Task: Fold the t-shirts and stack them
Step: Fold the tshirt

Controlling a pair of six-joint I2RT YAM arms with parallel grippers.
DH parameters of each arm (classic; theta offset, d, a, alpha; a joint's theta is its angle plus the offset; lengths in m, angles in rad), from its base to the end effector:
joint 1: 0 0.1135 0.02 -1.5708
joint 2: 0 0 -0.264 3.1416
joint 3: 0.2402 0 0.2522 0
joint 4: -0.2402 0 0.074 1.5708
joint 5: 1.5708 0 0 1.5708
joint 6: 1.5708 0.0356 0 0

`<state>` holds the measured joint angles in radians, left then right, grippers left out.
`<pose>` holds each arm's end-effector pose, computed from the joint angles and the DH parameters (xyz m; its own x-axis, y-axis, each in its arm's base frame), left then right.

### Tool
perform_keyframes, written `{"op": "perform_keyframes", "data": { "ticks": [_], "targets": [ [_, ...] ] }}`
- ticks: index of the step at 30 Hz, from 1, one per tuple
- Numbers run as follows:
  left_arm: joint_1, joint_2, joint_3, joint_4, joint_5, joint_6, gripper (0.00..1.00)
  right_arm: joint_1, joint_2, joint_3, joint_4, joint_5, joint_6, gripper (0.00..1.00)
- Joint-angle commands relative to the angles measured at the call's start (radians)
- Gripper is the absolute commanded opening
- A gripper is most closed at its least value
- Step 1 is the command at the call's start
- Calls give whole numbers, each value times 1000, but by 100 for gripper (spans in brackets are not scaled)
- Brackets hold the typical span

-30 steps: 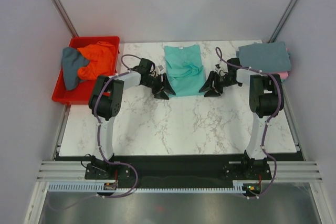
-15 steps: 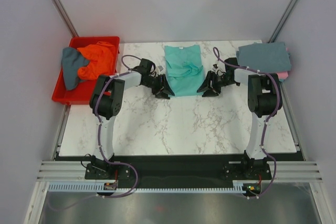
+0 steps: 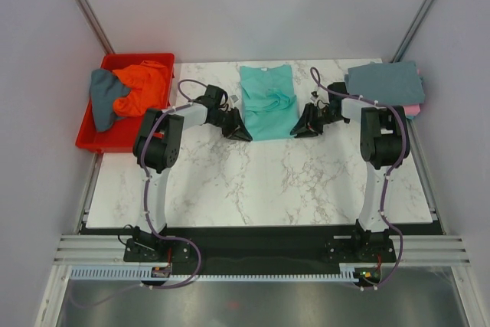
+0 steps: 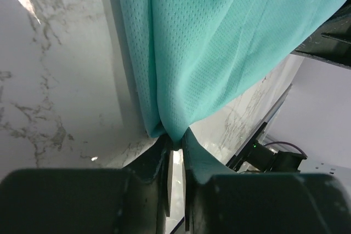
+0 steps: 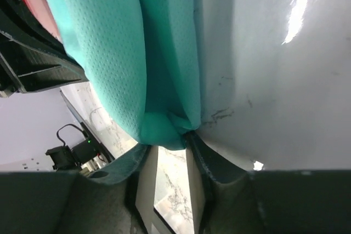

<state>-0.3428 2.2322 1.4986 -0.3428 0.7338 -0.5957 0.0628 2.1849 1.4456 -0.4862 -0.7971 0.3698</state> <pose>0.4176 -0.1744 0.1140 -0.9942 -0.0876 -0.0620 -0.0108 0.6565 -0.7542 0.4246 0.0522 0.1155 -0.9788 0.1915 -0.0723 0.0732 0.6574 0.7499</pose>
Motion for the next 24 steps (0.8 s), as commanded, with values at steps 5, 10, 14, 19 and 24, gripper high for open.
{"op": "perform_keyframes", "data": {
  "ticks": [5,10,14,19,24],
  "targets": [
    [-2,-14,-15,33,-14,-3,2,-11,9,6,26,90,-72,17],
    [-1,-66,-18,31,13,-4,2,-24,-49,-19,23,73,-69,0],
    [1,-144,-23,36,67,-6,2,-40,-147,-51,24,47,-52,0],
    [1,-242,-40,34,81,-6,2,-44,-273,-97,26,7,-13,0],
    [1,-324,-47,34,81,-6,2,-43,-341,-109,26,-25,20,0]
  ]
}}
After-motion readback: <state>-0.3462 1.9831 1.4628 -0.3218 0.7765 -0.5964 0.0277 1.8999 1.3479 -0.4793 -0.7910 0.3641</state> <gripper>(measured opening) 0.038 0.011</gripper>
